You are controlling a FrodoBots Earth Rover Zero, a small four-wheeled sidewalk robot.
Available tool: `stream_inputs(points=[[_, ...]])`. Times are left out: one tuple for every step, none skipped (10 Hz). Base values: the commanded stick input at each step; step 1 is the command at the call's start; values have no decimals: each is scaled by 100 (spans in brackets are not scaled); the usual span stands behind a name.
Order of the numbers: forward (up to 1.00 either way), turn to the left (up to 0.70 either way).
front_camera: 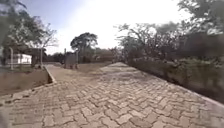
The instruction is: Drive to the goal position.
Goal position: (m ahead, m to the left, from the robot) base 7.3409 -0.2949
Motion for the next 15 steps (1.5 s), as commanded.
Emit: stream_inputs(points=[[85,0],[85,0],[85,0],[85,0],[85,0],[85,0],[85,0],[85,0],[85,0],[85,0],[85,0],[85,0],[85,0],[85,0],[85,-2]])
